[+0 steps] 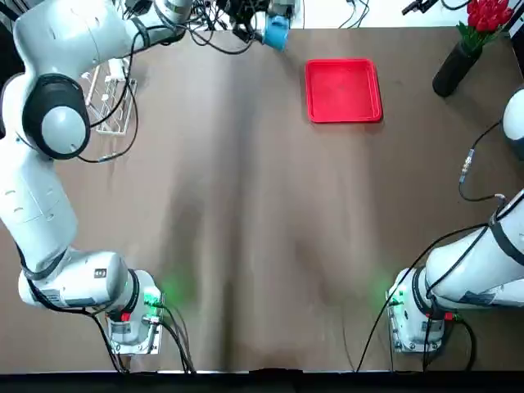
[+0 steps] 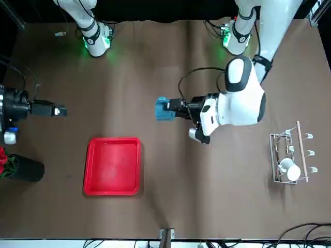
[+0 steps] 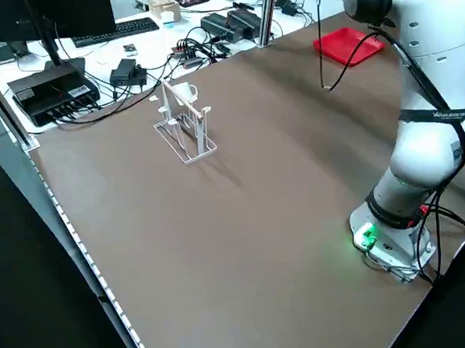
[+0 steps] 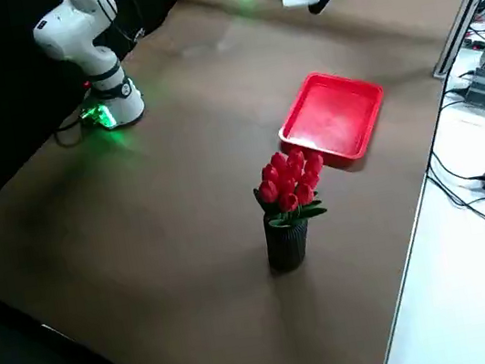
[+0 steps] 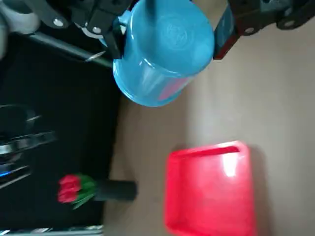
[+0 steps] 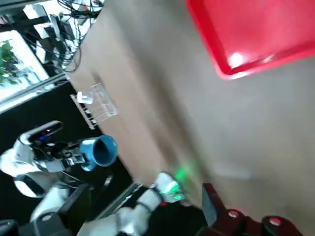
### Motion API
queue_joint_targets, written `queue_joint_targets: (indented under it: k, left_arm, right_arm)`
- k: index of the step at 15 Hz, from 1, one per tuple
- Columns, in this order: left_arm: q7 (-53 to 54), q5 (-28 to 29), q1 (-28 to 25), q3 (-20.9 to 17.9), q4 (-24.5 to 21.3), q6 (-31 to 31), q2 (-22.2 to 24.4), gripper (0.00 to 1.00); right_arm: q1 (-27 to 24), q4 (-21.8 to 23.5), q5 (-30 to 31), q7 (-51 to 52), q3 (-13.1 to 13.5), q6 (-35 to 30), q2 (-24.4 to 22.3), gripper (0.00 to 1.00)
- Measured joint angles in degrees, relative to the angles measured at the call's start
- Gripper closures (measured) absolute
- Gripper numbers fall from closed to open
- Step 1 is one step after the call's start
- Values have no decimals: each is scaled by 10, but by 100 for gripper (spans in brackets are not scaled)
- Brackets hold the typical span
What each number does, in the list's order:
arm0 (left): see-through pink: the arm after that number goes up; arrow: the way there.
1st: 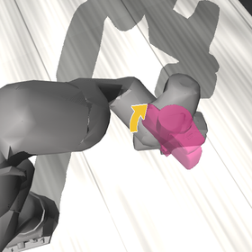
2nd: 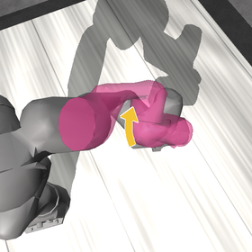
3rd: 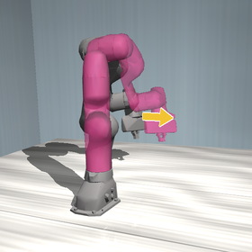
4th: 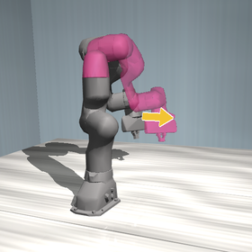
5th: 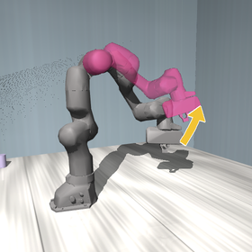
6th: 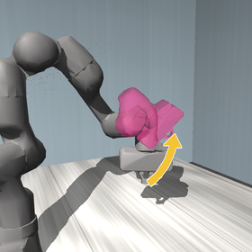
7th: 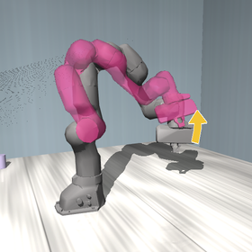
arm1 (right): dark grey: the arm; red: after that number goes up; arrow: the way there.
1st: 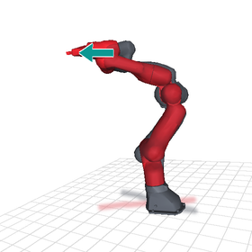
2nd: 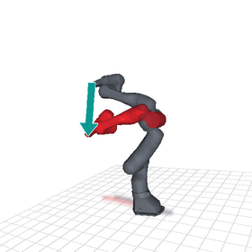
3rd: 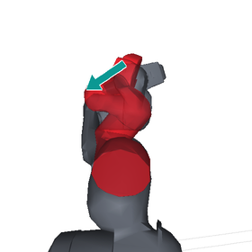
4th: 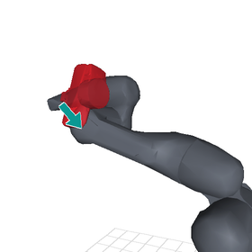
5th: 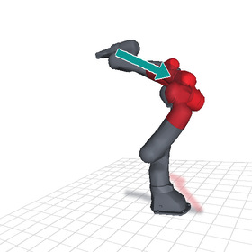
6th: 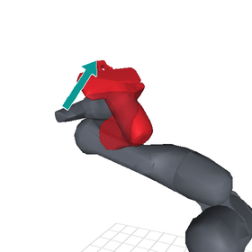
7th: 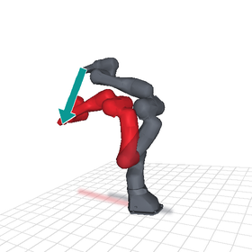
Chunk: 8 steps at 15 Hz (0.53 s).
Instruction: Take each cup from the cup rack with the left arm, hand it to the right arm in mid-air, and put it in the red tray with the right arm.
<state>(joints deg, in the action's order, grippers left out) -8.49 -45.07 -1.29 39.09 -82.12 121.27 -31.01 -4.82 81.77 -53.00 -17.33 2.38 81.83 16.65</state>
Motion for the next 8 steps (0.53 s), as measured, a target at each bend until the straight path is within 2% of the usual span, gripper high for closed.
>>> queue_joint_targets:
  k: [3,4,6,7,8]
  left_arm:
    - [-1,-48,36,0,24,76,-17,21]
    - [-1,-62,58,0,33,139,-26,21]
    - [-2,-79,76,0,37,193,-32,22]
    - [-2,-85,83,1,38,214,-34,22]
    - [-3,-91,89,1,38,231,-36,22]
  right_arm:
    - [14,0,-38,-48,-2,1,16,3]
    - [34,0,-61,-70,-3,9,22,6]
    - [50,0,-93,-92,-4,19,26,21]
    - [56,0,-108,-107,-4,27,28,21]
    - [62,-1,-118,-122,-4,40,30,29]
